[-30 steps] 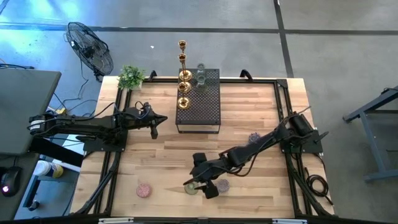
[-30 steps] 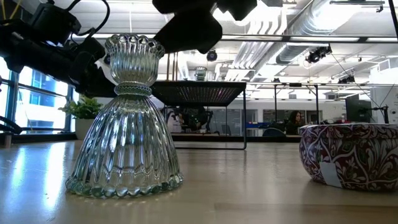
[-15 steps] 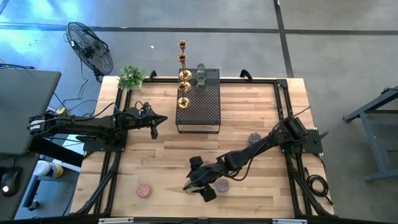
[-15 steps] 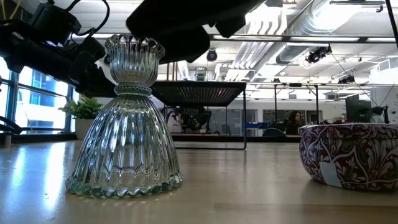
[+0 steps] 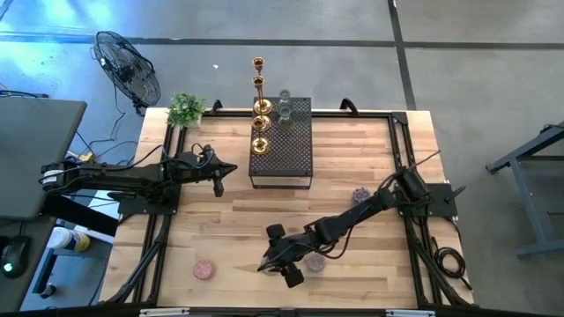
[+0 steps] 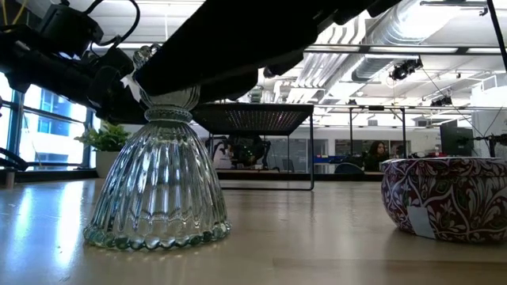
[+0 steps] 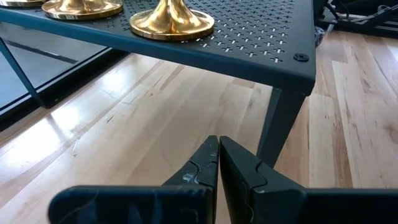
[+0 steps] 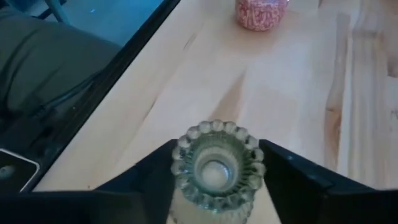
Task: Pick & Place candle stick holders
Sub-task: Put the transparent candle holder on the shelf aligned with the other transparent candle holders
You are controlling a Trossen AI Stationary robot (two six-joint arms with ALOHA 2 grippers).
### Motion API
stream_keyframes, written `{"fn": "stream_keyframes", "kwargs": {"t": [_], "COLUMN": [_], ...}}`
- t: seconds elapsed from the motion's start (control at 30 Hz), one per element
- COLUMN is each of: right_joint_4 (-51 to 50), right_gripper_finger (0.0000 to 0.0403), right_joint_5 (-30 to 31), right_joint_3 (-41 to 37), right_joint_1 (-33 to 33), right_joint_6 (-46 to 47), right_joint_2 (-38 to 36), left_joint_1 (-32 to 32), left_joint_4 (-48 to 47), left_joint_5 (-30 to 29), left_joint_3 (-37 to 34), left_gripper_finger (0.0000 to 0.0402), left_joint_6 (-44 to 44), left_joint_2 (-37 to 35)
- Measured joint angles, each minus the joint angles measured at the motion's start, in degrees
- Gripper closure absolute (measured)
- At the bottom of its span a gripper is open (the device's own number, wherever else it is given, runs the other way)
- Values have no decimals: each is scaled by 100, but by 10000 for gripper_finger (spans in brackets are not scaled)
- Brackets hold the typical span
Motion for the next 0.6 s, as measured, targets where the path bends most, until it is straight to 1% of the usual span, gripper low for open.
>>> {"fn": "stream_keyframes", "kwargs": {"t": [0.1, 0.13, 0.23, 0.37, 0.47, 0.53, 0.6], "right_joint_4": [14, 18, -5, -215, -685, -1161, -1647], "right_gripper_finger": [241, 248, 248, 248, 248, 246, 243], "right_joint_5": [-98, -161, -445, -420, 82, 659, 1386], "right_joint_3": [0, 0, -2, -17, -9, -4, -4], "right_joint_1": [0, -5, -13, -15, -57, -157, -335], "right_joint_6": [-9, -22, -22, -95, -68, 141, 464], "right_joint_2": [0, 0, -42, -464, -1061, -1481, -1882], "left_joint_1": [0, -2, -2, 0, 0, -2, -2], "left_joint_4": [0, 0, 17, 59, 42, 11, 95], "left_joint_5": [-2, -2, -2, -2, 0, 0, -3], "left_joint_3": [0, 0, 0, 0, 0, 0, 0], "left_gripper_finger": [392, 392, 392, 392, 392, 392, 392], "left_joint_6": [0, 0, -1, -2, -2, -2, 3], "left_joint_2": [0, 0, 0, 1, 0, 2, 1]}}
